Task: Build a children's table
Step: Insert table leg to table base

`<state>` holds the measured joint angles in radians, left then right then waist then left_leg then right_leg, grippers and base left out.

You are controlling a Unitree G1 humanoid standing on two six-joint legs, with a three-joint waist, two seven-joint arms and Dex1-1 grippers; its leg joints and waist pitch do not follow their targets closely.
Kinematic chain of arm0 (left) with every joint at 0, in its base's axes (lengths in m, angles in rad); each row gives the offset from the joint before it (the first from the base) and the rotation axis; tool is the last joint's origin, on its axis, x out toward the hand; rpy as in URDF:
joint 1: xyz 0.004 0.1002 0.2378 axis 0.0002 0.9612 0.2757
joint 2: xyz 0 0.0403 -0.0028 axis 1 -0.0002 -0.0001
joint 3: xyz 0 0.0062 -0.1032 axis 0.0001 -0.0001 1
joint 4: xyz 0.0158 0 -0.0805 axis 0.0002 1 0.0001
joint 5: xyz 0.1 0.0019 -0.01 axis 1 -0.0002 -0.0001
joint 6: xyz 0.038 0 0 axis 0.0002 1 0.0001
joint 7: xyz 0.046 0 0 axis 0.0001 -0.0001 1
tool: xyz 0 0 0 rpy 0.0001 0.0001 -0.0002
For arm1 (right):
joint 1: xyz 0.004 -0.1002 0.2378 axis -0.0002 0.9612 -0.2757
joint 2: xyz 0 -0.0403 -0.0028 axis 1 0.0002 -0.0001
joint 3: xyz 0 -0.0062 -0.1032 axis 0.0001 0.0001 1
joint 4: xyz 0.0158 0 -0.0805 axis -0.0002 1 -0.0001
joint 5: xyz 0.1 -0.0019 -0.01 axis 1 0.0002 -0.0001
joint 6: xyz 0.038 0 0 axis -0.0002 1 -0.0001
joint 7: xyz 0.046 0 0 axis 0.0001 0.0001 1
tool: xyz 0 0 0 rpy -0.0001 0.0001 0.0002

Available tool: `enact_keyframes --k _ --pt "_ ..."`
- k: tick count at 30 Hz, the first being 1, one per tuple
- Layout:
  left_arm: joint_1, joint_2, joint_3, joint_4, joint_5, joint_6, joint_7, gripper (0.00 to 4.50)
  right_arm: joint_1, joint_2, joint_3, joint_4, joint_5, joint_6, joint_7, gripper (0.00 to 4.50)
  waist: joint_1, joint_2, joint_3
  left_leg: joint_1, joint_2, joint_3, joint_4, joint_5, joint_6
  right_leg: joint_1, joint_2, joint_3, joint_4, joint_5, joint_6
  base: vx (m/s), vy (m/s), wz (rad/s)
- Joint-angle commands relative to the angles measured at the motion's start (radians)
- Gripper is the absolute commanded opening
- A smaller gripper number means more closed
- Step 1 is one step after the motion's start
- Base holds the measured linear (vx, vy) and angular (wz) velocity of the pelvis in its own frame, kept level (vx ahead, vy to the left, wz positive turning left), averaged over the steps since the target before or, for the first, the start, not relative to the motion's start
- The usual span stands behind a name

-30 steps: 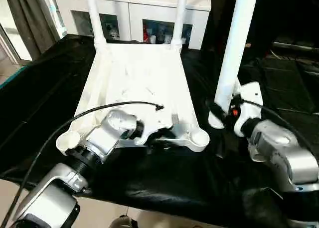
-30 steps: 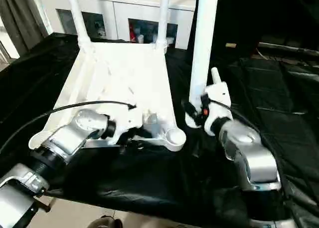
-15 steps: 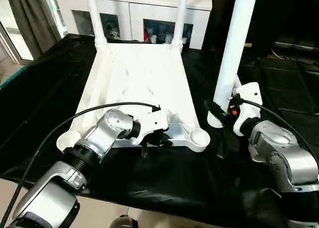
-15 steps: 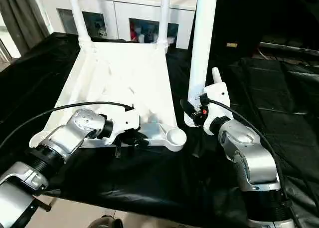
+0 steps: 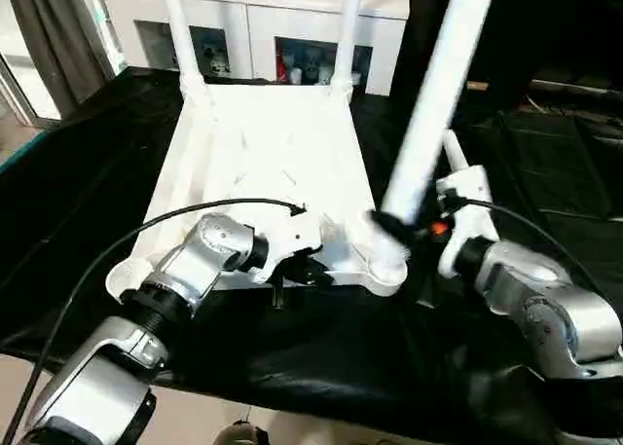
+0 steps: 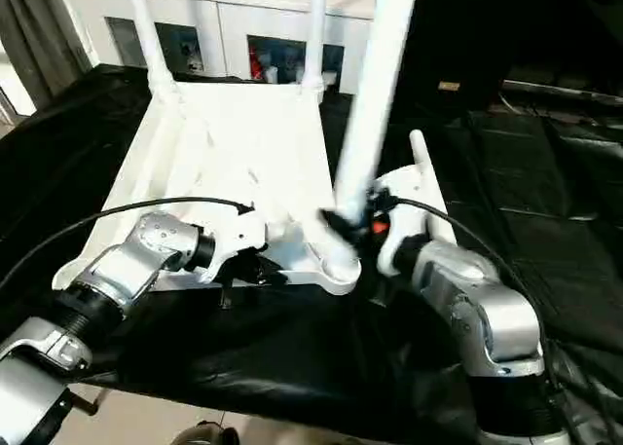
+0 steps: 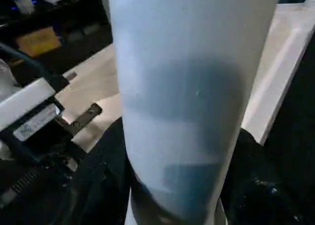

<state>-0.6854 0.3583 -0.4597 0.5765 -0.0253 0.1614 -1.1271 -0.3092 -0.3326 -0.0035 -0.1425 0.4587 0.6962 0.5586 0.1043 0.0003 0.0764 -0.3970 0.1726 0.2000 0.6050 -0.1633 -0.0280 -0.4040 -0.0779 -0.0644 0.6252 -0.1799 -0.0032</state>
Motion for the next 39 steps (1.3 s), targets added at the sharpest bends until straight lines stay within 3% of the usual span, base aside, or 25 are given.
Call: enact_keyframes --k 1,4,6,11,15,19,23,31,39 --pt "0.023 -0.010 0.054 -0.042 -0.053 0.038 0.035 0.00 -0.014 -0.013 0.018 0.052 -0.043 -0.024 0.010 1.91 0.003 -0.009 -0.077 0.031 0.064 -0.036 -0.079 -0.261 -0.036 0.040 -0.091 0.052 -0.083 -0.290 -0.202 0.000 0.000 0.00" --pt "0.039 -0.028 0.074 -0.060 -0.062 0.050 0.056 0.00 -0.036 -0.015 0.042 0.101 -0.064 -0.036 0.018 1.91 0.003 -0.015 -0.078 0.029 0.061 -0.034 -0.076 -0.247 -0.029 0.042 -0.094 0.053 -0.088 -0.314 -0.194 0.000 0.000 0.00" --pt "0.045 -0.033 0.078 -0.066 -0.063 0.049 0.063 0.00 -0.044 -0.021 0.058 0.112 -0.074 -0.040 0.021 1.91 -0.001 -0.013 -0.078 0.024 0.061 -0.037 -0.079 -0.231 -0.026 0.044 -0.090 0.051 -0.084 -0.301 -0.185 0.000 0.000 0.00" --pt "0.073 -0.041 0.086 -0.106 -0.053 0.079 0.072 0.00 -0.066 -0.024 0.083 0.155 -0.095 -0.057 0.043 1.91 -0.002 -0.019 -0.080 0.029 0.060 -0.032 -0.073 -0.213 -0.011 0.042 -0.091 0.053 -0.086 -0.304 -0.181 0.000 0.000 0.00" --pt "0.081 -0.046 0.095 -0.124 -0.053 0.096 0.074 0.00 -0.084 -0.022 0.101 0.207 -0.124 -0.083 0.059 1.91 -0.010 -0.020 -0.077 0.019 0.057 -0.036 -0.077 -0.212 -0.010 0.049 -0.088 0.049 -0.084 -0.317 -0.176 0.000 0.000 0.00" --pt "0.084 -0.055 0.109 -0.134 -0.062 0.101 0.083 0.00 -0.098 -0.022 0.120 0.240 -0.134 -0.094 0.070 1.91 -0.008 -0.021 -0.077 0.029 0.057 -0.033 -0.075 -0.224 -0.009 0.043 -0.088 0.053 -0.090 -0.336 -0.170 0.000 0.000 0.00" --pt "0.089 -0.061 0.117 -0.148 -0.069 0.113 0.086 0.00 -0.111 -0.017 0.122 0.274 -0.140 -0.111 0.078 1.91 -0.009 -0.019 -0.078 0.028 0.057 -0.034 -0.076 -0.222 -0.008 0.044 -0.086 0.052 -0.089 -0.326 -0.175 0.000 0.000 0.00" --pt "0.113 -0.061 0.113 -0.171 -0.060 0.133 0.088 0.00 -0.110 0.016 0.069 0.373 -0.105 -0.157 0.105 1.91 -0.011 -0.020 -0.079 0.031 0.057 -0.030 -0.074 -0.211 0.006 0.042 -0.084 0.052 -0.087 -0.293 -0.192 0.000 0.000 0.00" --pt "0.099 -0.061 0.122 -0.149 -0.043 0.134 0.100 0.00 0.006 0.041 -0.004 0.429 -0.068 -0.248 0.129 1.91 -0.008 -0.015 -0.075 0.032 0.057 -0.031 -0.076 -0.240 0.011 0.040 -0.086 0.052 -0.098 -0.330 -0.181 0.000 0.000 0.00"
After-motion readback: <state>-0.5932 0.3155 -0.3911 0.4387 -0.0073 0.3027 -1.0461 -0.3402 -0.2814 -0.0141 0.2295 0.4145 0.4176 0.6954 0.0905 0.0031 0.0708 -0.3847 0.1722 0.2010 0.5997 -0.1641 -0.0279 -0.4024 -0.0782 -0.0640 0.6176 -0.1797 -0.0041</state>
